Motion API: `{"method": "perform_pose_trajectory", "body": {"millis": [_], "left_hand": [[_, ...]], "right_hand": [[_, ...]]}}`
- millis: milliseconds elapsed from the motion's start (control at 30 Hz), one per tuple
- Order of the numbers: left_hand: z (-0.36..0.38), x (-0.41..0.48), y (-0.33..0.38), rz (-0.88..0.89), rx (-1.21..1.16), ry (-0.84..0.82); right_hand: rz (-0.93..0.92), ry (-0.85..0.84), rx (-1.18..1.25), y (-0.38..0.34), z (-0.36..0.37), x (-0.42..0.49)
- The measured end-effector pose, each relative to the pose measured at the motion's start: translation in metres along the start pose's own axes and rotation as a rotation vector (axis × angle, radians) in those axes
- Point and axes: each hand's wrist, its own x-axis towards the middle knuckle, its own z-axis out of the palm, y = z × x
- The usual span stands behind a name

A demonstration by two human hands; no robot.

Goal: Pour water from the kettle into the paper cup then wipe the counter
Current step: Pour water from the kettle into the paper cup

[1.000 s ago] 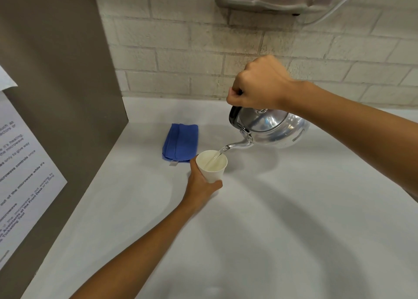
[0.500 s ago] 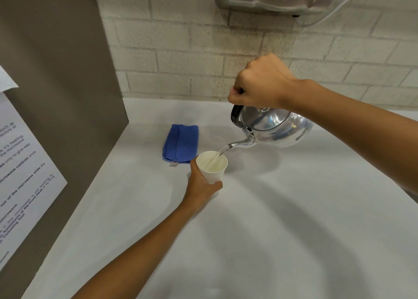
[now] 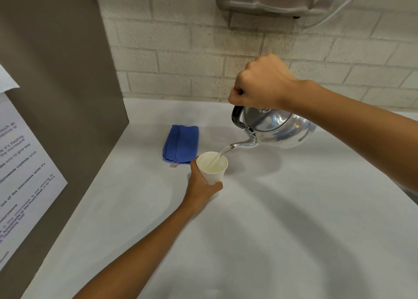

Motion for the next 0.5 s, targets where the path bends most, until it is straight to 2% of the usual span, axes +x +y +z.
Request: {"method": "perform_pose_trajectory", "body": {"millis": [500], "left_hand": [[-0.0001,0.0009,-0.0013,0.013,-0.004,-0.006]], "right_hand": [[0.014,0.014,0.025,0.0016,0.0027,0.0]]}}
